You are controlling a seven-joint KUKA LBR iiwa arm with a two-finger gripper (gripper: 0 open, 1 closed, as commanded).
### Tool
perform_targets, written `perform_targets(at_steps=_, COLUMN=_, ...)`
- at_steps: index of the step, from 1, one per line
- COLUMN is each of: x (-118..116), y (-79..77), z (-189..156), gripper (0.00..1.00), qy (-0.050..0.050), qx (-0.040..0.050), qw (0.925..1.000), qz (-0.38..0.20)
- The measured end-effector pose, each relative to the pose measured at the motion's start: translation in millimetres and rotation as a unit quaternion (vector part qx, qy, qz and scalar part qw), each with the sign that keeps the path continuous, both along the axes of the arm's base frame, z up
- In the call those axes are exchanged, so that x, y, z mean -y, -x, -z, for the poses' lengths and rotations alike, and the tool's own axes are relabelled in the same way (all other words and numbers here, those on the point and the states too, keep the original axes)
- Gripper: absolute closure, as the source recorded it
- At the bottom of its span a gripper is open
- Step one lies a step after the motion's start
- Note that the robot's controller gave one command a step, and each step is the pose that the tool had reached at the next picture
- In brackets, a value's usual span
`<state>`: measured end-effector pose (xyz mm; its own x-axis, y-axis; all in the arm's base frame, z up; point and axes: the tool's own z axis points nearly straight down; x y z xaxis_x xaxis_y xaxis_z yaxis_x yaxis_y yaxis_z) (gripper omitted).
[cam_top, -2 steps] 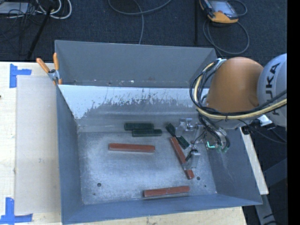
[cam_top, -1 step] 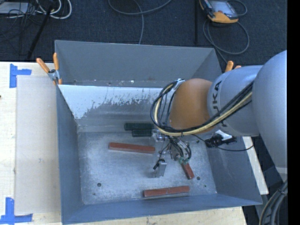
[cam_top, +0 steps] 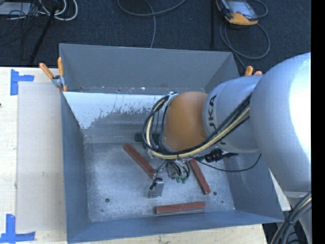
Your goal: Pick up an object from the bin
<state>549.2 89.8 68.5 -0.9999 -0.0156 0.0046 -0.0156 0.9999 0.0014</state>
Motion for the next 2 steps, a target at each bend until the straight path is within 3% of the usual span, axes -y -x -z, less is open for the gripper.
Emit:
perform_targets(at_steps=1, x=47.0, y=-29.8, z=-0.8, gripper=0.0, qy=0.001, qx=0.0018, qw=0.9989, qz=0.047)
perform_targets(at_steps=2, x=56.9, y=1.9, z=-0.5, gripper=0.0, qy=0.001, qx=-0.0003, qw=0.9987, qz=0.05)
